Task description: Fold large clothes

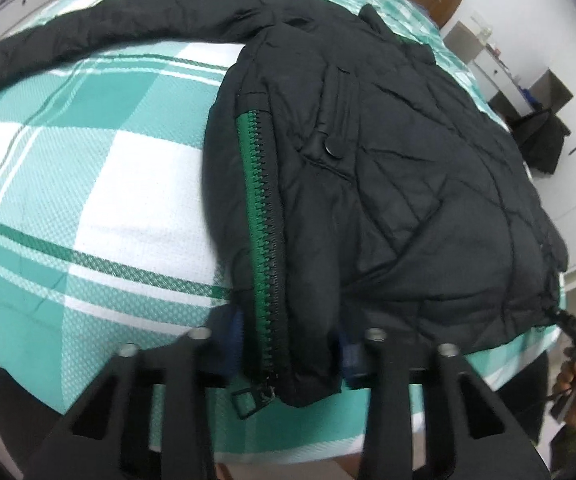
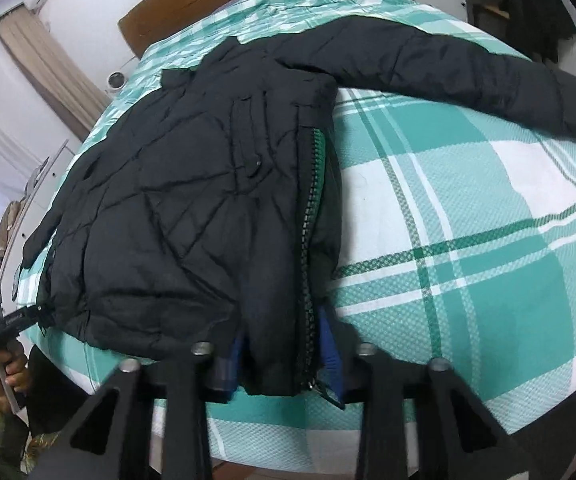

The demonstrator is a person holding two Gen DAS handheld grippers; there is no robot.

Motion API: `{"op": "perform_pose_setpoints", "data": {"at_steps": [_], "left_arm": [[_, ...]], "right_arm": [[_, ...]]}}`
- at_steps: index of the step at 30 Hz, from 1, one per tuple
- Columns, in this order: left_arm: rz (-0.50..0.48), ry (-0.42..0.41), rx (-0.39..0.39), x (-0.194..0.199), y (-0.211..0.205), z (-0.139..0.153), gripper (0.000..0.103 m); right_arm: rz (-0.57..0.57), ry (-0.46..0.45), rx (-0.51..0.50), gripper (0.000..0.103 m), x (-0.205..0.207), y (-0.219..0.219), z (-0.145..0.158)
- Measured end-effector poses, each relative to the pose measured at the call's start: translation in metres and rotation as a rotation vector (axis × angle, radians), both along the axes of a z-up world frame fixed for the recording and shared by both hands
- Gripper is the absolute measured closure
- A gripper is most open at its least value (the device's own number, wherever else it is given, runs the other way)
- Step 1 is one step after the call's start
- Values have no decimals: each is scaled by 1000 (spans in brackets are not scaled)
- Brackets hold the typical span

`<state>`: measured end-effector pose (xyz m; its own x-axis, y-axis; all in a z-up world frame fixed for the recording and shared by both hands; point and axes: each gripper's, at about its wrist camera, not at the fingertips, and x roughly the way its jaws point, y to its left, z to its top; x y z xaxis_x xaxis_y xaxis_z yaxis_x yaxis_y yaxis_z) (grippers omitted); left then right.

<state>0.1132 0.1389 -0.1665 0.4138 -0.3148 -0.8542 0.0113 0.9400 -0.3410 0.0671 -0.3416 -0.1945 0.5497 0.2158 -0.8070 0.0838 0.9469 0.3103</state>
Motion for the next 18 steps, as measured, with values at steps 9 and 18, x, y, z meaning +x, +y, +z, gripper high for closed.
{"op": "perform_pose_setpoints", "data": {"at_steps": [9, 18], "left_arm": [[-71, 23, 2, -35, -1, 7, 81], [-66, -37, 5, -44, 14, 30, 50]], "right_arm": [[32, 28, -73, 85, -23, 5, 20], [-17, 22, -98, 43, -24, 0, 23]]}}
